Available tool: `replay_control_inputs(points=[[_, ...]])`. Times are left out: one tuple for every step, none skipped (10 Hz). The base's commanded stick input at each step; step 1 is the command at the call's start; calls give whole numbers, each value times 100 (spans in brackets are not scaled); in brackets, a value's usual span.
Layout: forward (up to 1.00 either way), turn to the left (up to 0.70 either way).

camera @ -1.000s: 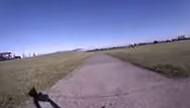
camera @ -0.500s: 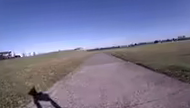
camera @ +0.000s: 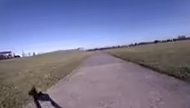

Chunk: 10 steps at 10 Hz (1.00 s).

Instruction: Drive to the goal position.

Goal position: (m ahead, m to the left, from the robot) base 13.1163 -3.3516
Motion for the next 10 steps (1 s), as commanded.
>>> replay_control_inputs(points=[[70,0],[70,0],[70,0],[70,0],[70,0],[70,0],[70,0],[70,0],[70,0],[70,0]])
